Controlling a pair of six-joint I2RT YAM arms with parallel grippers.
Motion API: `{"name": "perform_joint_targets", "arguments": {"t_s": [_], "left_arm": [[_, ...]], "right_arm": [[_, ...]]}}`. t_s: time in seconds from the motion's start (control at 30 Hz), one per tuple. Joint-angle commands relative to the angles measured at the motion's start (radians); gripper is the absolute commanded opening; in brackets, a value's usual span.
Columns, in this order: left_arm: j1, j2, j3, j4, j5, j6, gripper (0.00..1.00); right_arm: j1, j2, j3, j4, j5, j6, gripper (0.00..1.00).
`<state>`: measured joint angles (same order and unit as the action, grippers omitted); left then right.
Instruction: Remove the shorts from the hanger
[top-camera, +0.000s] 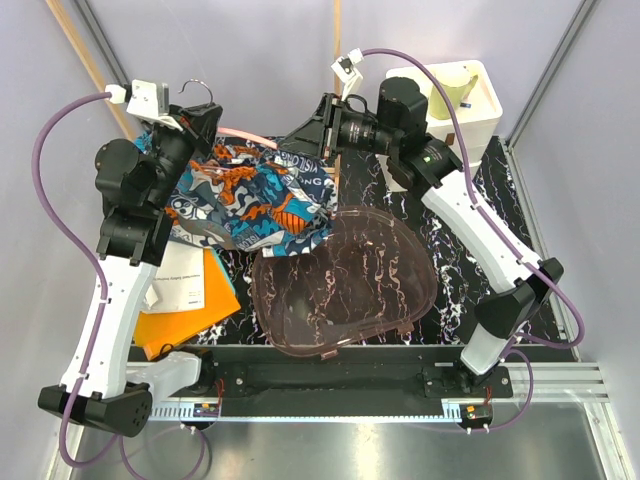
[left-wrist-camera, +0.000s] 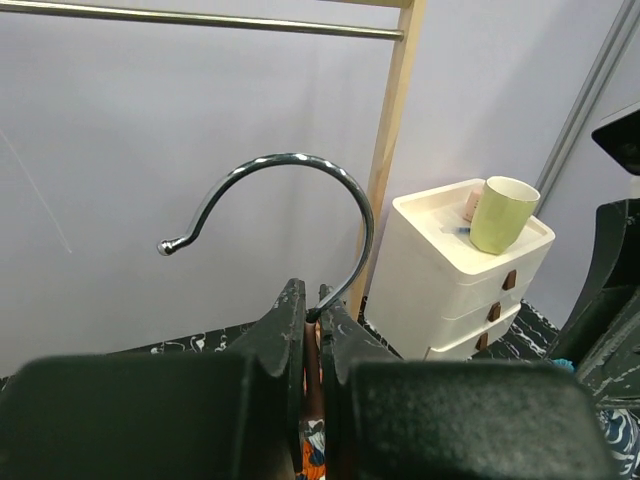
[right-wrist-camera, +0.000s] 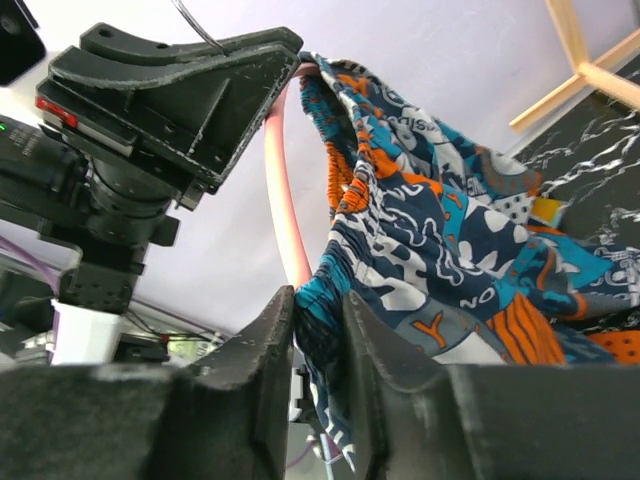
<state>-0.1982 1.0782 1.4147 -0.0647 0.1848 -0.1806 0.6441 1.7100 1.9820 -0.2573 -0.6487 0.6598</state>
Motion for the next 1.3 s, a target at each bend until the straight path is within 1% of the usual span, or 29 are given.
{"name": "perform_joint_targets", "arguments": {"t_s": [0.0,0.07,0.27,0.33,0.43,0.5,0.53,0.6,0.63,0.77,0.83,0.93,1.03,1.07,1.17,1.27], "left_arm": [[0.017,-0.031,0.004,0.158,-0.058,0.000,0.00],[0.017,-0.032,0.001,0.152,-0.054,0.000,0.00],[0.017,-0.055,-0.051,0.172,-0.050,-0.022,0.00],[0.017,-0.063,-0.060,0.172,-0.048,-0.023,0.00],[0.017,-0.067,-0.062,0.164,-0.045,-0.025,0.00],[0.017,-0.072,-0.063,0.164,-0.047,-0.023,0.00],[0.017,-0.073,-0.063,0.161,-0.047,-0.022,0.00],[0.017,-0.080,-0.060,0.163,-0.047,-0.022,0.00],[0.017,-0.080,-0.060,0.160,-0.047,-0.022,0.00],[0.017,-0.090,-0.060,0.158,-0.047,-0.030,0.00],[0.017,-0.096,-0.063,0.158,-0.053,-0.039,0.00],[0.017,-0.115,-0.071,0.160,-0.106,-0.057,0.00],[0.017,-0.141,-0.080,0.163,-0.243,-0.082,0.00],[0.017,-0.153,-0.082,0.164,-0.322,-0.088,0.00],[0.016,-0.159,-0.071,0.166,-0.445,-0.111,0.00],[0.017,-0.162,-0.062,0.183,-0.470,-0.143,0.00]], "right_arm": [[-0.008,-0.021,-0.015,0.075,-0.049,0.079,0.36],[-0.008,-0.021,-0.023,0.113,-0.068,0.116,0.38],[-0.011,-0.010,-0.055,0.197,-0.103,0.242,0.35],[-0.011,-0.007,-0.072,0.236,-0.121,0.286,0.40],[-0.011,-0.004,-0.080,0.248,-0.126,0.305,0.41],[-0.011,-0.007,-0.083,0.248,-0.124,0.308,0.39],[-0.011,-0.009,-0.081,0.248,-0.124,0.307,0.30],[-0.012,-0.010,-0.081,0.248,-0.123,0.307,0.23],[-0.012,-0.010,-0.081,0.248,-0.121,0.307,0.15],[-0.015,-0.016,-0.091,0.244,-0.100,0.297,0.00],[-0.018,-0.020,-0.094,0.231,-0.085,0.276,0.00],[-0.023,-0.046,-0.110,0.184,-0.040,0.220,0.00],[-0.029,-0.090,-0.158,0.170,0.003,0.180,0.00],[-0.031,-0.102,-0.181,0.167,0.012,0.167,0.00],[-0.034,-0.170,-0.233,0.145,0.063,0.115,0.00],[-0.047,-0.217,-0.294,0.141,0.089,0.078,0.00]]}}
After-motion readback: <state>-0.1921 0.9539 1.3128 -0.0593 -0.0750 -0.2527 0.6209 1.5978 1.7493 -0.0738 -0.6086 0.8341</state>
